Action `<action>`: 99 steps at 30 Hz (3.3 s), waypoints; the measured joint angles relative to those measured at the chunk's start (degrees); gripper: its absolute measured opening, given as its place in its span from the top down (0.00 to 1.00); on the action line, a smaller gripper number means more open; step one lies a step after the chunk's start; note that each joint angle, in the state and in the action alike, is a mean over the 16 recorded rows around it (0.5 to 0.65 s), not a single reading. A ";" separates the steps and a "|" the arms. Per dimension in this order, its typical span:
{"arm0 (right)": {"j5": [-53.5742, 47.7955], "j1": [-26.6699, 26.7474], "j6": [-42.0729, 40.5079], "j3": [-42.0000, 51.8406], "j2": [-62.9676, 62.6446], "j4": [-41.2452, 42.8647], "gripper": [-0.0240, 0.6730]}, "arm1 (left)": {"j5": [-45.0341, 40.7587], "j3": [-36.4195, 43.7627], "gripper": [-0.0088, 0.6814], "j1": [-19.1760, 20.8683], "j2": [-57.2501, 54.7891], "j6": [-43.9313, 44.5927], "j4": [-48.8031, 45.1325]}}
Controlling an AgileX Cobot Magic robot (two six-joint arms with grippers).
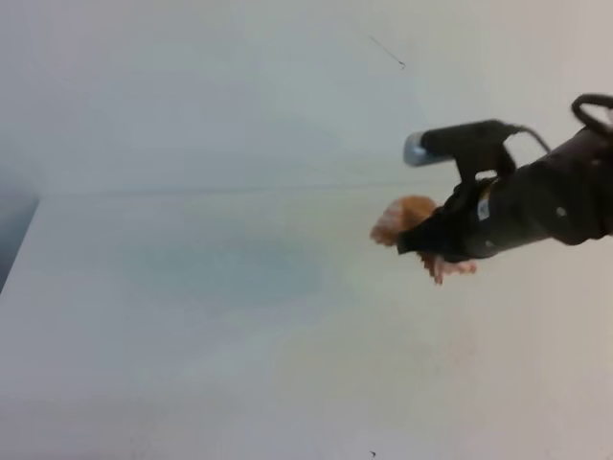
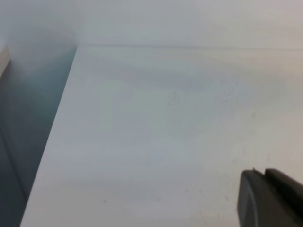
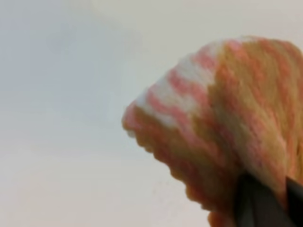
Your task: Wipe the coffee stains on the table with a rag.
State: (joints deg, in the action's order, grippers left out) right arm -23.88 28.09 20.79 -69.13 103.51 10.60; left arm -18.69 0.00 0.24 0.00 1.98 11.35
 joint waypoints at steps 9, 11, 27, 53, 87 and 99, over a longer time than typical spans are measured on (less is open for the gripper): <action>7.81 -2.94 10.48 11.78 -11.96 9.02 0.93 | 0.00 0.00 0.99 0.00 0.00 0.00 0.00; 10.30 -3.46 12.97 15.13 -12.97 10.60 0.93 | 0.00 0.00 0.99 0.00 0.00 0.00 0.00; 20.35 -3.73 18.76 25.26 -6.99 13.13 0.81 | 0.00 0.00 0.99 0.00 0.00 0.00 0.00; -4.98 -3.72 5.77 30.73 -57.87 16.90 0.94 | 0.00 0.00 0.99 0.00 0.00 0.00 0.00; -7.06 -10.55 6.82 50.44 -89.53 12.36 0.97 | 0.00 0.00 0.99 0.00 0.00 0.00 0.00; 0.20 -28.28 -12.86 57.55 -99.06 1.07 0.97 | 0.00 0.00 0.99 0.00 0.00 0.00 0.00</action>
State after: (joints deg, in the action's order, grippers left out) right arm -23.68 -0.18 7.93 -11.59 4.45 11.66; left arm -18.69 0.00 0.24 0.00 1.98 11.35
